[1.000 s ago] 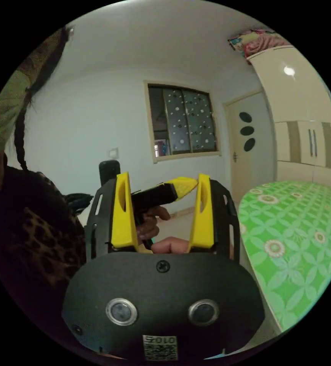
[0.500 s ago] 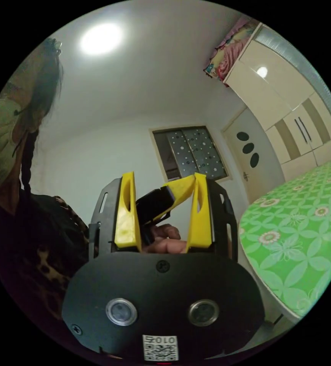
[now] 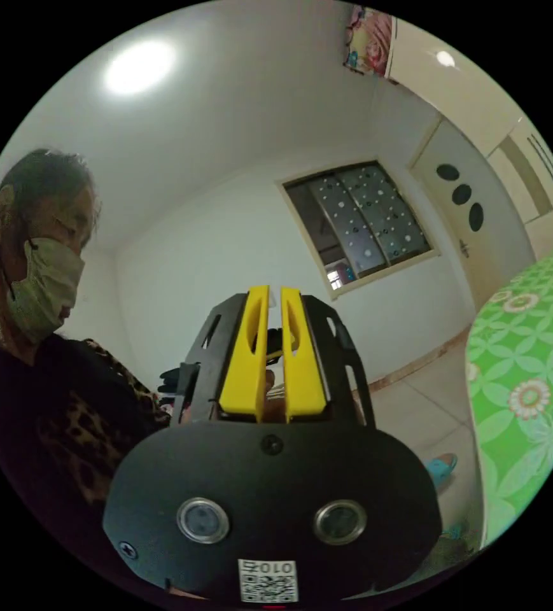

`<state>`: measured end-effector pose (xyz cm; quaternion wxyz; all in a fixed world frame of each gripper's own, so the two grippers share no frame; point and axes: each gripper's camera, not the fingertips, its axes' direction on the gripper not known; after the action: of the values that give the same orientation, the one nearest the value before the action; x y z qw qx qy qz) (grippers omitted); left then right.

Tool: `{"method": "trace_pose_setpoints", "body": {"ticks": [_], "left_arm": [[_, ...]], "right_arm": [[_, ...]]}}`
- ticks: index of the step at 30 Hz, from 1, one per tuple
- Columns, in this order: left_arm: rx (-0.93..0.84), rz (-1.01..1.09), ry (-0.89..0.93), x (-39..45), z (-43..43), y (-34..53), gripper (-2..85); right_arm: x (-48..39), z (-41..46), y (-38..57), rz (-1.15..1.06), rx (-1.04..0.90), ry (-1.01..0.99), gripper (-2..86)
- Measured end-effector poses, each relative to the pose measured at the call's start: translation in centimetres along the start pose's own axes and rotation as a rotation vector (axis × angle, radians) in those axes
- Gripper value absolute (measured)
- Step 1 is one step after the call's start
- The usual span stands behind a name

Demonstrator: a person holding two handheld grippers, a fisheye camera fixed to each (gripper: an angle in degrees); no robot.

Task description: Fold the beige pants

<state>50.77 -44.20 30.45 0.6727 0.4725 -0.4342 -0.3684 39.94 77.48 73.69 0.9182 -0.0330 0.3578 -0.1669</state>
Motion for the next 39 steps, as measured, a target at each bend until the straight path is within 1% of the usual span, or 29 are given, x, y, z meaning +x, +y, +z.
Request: {"method": "trace_pose_setpoints", "body": {"ticks": [2,3,4,5,6,7,8,9,11,13,14,16,17,19,21,23,25,27,32,33,37,38,39], "left_arm": [[-0.038,-0.038,-0.137,-2.2,-4.6,0.5,0.2],[-0.043,-0.051,-0.174,-2.8,-6.1,0.7,0.2],[-0.038,-0.07,-0.26,-4.0,-9.6,1.1,0.2],[-0.017,-0.092,-0.367,-5.1,-13.5,1.7,0.1],[-0.001,-0.114,-0.425,-5.7,-15.7,2.0,0.1],[0.042,-0.183,-0.523,-7.0,-20.2,2.9,0.0],[0.09,-0.257,-0.58,-8.3,-24.7,4.0,0.0],[0.118,-0.289,-0.598,-8.7,-26.9,4.7,0.0],[0.219,-0.388,-0.672,-9.4,-34.3,7.3,-0.1],[0.235,-0.409,-0.712,-9.1,-38.0,8.5,-0.2],[0.238,-0.424,-0.748,-8.7,-39.8,9.1,-0.2],[0.234,-0.45,-0.788,-8.4,-42.0,9.8,-0.2],[0.232,-0.469,-0.808,-8.2,-43.2,10.0,-0.2],[0.24,-0.493,-0.833,-8.2,-44.8,10.3,-0.2],[0.253,-0.508,-0.845,-8.3,-46.0,10.4,-0.2],[0.252,-0.528,-0.84,-9.0,-47.1,10.2,-0.2],[0.245,-0.549,-0.838,-9.6,-47.6,10.1,-0.2],[0.239,-0.559,-0.83,-10.2,-47.9,9.9,-0.2],[0.237,-0.576,-0.801,-11.0,-48.8,9.1,-0.2],[0.237,-0.576,-0.8,-11.0,-48.9,9.0,-0.2],[0.228,-0.576,-0.805,-11.0,-49.8,8.5,-0.2],[0.228,-0.584,-0.812,-10.9,-50.3,8.5,-0.1],[0.229,-0.587,-0.817,-10.8,-50.5,8.6,-0.1]], "right_arm": [[1.3,3.5,1.0,0.014,-0.11,-0.042,8.9],[2.4,6.1,1.8,0.03,-0.196,-0.052,10.3],[3.6,8.8,2.7,0.05,-0.282,-0.063,11.3],[4.2,10.1,3.2,0.064,-0.322,-0.071,11.6],[5.8,12.8,4.4,0.11,-0.391,-0.093,12.1],[7.8,15.6,5.6,0.19,-0.457,-0.126,12.5],[8.9,17.1,6.4,0.238,-0.496,-0.145,12.7],[11.0,20.2,7.9,0.322,-0.568,-0.192,13.1],[14.0,24.8,10.5,0.439,-0.661,-0.242,13.3],[18.0,30.5,14.6,0.629,-0.765,-0.322,13.4],[19.0,31.7,15.7,0.683,-0.785,-0.346,13.4],[21.9,35.5,19.6,0.848,-0.839,-0.44,13.5],[22.3,36.2,20.4,0.869,-0.848,-0.451,13.5],[23.8,38.1,22.7,0.902,-0.905,-0.389,13.7],[24.8,39.1,23.9,0.938,-0.939,-0.389,14.2],[25.9,40.0,24.7,0.984,-0.935,-0.425,14.4],[26.6,40.9,25.2,1.02,-0.897,-0.527,14.4],[26.7,41.6,25.2,1.008,-0.919,-0.54,14.5],[27.0,41.9,24.5,1.01,-0.876,-0.604,13.2],[27.0,42.3,24.3,0.977,-0.905,-0.592,12.9],[26.0,42.8,24.5,0.808,-1.056,-0.423,9.5],[26.1,42.5,24.5,0.819,-1.039,-0.425,8.9],[26.3,41.9,24.1,0.855,-0.976,-0.474,8.1]]}}
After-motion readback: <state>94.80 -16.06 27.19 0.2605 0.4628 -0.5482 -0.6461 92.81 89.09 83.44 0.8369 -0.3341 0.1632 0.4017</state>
